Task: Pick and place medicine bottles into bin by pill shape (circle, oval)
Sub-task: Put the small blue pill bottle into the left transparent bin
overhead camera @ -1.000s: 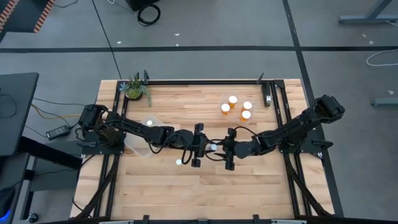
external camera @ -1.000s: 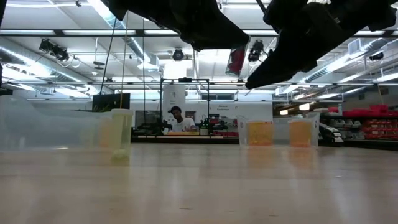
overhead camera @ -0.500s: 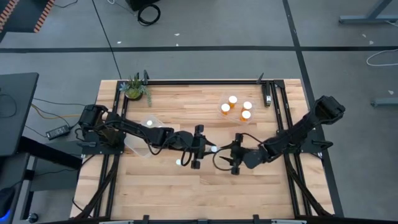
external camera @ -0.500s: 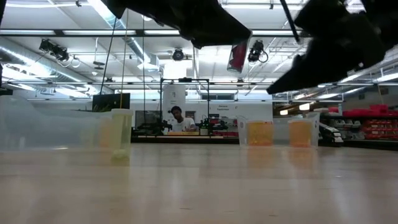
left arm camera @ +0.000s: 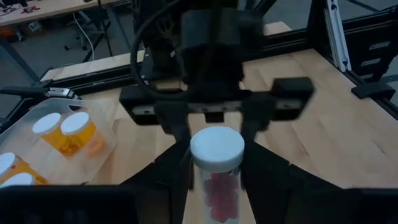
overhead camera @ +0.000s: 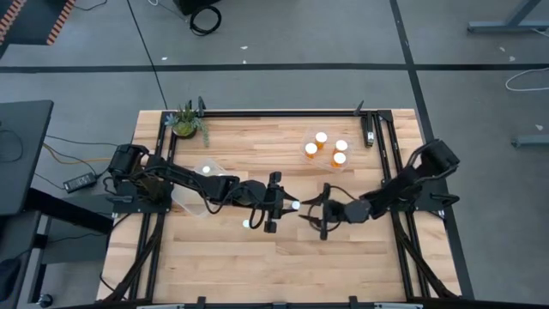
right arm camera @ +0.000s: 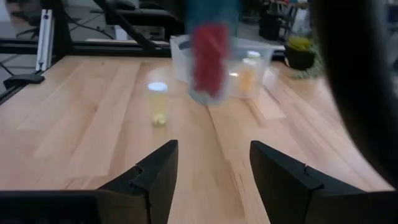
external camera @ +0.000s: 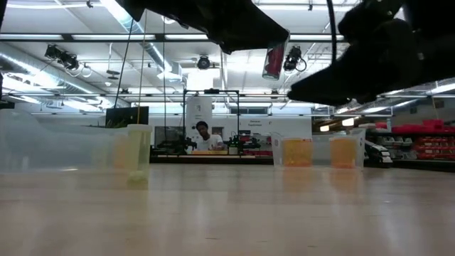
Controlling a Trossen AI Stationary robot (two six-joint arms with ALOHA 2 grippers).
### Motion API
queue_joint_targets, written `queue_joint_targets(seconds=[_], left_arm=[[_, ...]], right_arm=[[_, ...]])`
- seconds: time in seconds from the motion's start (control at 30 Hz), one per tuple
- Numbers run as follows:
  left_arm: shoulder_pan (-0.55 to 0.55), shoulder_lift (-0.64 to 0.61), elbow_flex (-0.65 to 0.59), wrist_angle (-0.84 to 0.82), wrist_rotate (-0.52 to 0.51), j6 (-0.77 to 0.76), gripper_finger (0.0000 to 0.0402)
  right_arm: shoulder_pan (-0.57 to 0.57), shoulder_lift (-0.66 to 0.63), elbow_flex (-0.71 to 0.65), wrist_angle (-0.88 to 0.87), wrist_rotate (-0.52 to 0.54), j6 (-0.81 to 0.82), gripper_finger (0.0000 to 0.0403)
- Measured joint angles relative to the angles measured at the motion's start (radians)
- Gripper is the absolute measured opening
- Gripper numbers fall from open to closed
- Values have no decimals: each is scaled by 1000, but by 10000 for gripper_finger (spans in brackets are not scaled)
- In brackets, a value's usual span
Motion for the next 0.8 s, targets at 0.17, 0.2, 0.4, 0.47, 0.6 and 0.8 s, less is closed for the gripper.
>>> queue_joint_targets(seconds=[0.17,0.2,0.4,0.47,0.6,0.8], left_arm=[[-1,0,0,7,0,1,147],[-1,0,0,11,0,3,147],[0,0,0,49,0,21,136],[0,0,0,56,0,26,135],[-1,0,0,65,0,26,143],[-1,0,0,65,0,26,145]], right_arm=[[-29,3,42,2,-53,-67,207],[-31,-2,44,2,-64,-73,207],[-31,-24,50,2,-84,-87,207],[-31,-25,53,4,-84,-87,207],[-35,-25,78,3,-84,-111,203],[-45,-26,102,-12,-83,-138,174]])
